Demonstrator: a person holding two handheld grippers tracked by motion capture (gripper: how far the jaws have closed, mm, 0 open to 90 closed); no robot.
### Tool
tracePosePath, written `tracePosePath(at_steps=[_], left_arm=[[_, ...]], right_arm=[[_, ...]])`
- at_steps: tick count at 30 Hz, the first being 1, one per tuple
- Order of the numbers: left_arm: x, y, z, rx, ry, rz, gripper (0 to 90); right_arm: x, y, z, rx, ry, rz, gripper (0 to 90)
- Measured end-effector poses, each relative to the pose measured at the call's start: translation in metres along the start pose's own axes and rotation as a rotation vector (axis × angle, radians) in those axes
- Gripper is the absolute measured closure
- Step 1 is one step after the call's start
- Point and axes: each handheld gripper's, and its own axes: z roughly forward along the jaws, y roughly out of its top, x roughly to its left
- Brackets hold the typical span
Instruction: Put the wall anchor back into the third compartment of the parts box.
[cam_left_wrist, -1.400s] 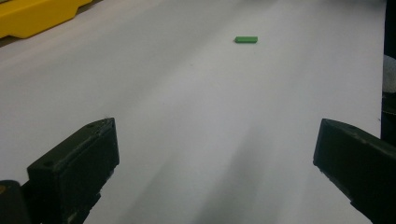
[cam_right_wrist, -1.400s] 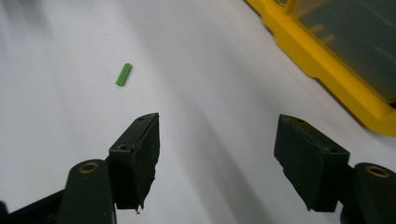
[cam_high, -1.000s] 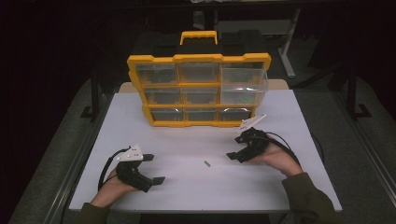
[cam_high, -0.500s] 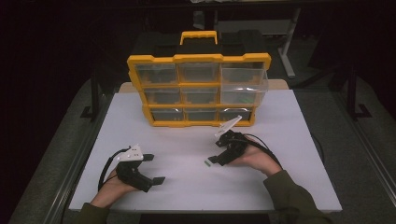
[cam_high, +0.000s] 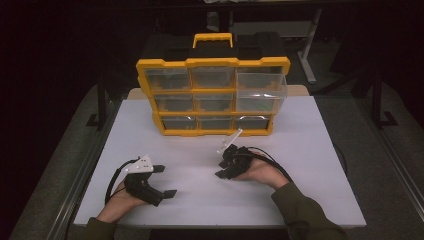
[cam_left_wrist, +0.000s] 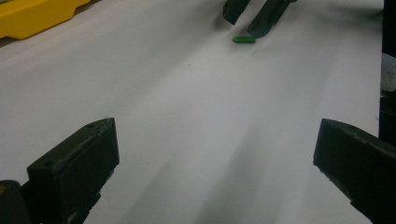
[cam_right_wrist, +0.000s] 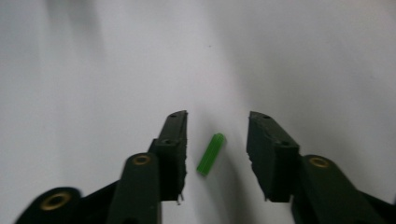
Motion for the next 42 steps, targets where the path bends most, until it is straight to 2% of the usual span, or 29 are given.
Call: tracePosePath(at_steps=[6, 9, 12, 21, 23, 25, 31, 35, 37, 42], left_arm=[[0.0, 0.0, 0.0, -0.002, 0.0, -0.001, 0.0], [0.0, 0.0, 0.0, -0.002, 0.002, 0.002, 0.0], [0.001, 0.001, 0.0, -0.003, 0.004, 0.004, 0.0], [0.003, 0.001, 0.001, -0.001, 0.008, -0.002, 0.0], [0.004, 0.001, 0.001, -0.003, 0.014, 0.007, 0.0], [0.004, 0.001, 0.0, -0.007, 0.019, 0.005, 0.0], [0.004, 0.001, 0.0, -0.011, 0.032, 0.008, 0.0], [0.005, 0.001, -0.001, -0.011, 0.037, 0.011, 0.0], [0.005, 0.001, -0.001, -0.012, 0.037, 0.008, 0.0], [0.004, 0.001, 0.0, -0.025, 0.036, -0.012, 0.0]], right_arm=[[0.002, -0.001, 0.004, 0.034, 0.019, -0.004, 71.7], [0.002, -0.003, 0.007, 0.044, 0.019, -0.03, 76.1], [0.002, -0.003, 0.007, 0.048, 0.008, -0.03, 81.9], [0.0, -0.004, 0.005, 0.049, 0.016, -0.019, 83.1], [0.0, -0.005, 0.003, 0.046, 0.021, -0.019, 83.2], [-0.002, -0.006, -0.001, 0.032, 0.018, -0.029, 83.6], [-0.009, -0.012, -0.02, 0.009, 0.015, -0.02, 83.7], [-0.014, -0.018, -0.035, 0.001, 0.016, 0.028, 83.7], [-0.018, -0.022, -0.043, -0.012, 0.012, 0.03, 83.7], [-0.027, -0.035, -0.066, -0.044, -0.006, 0.083, 83.7]])
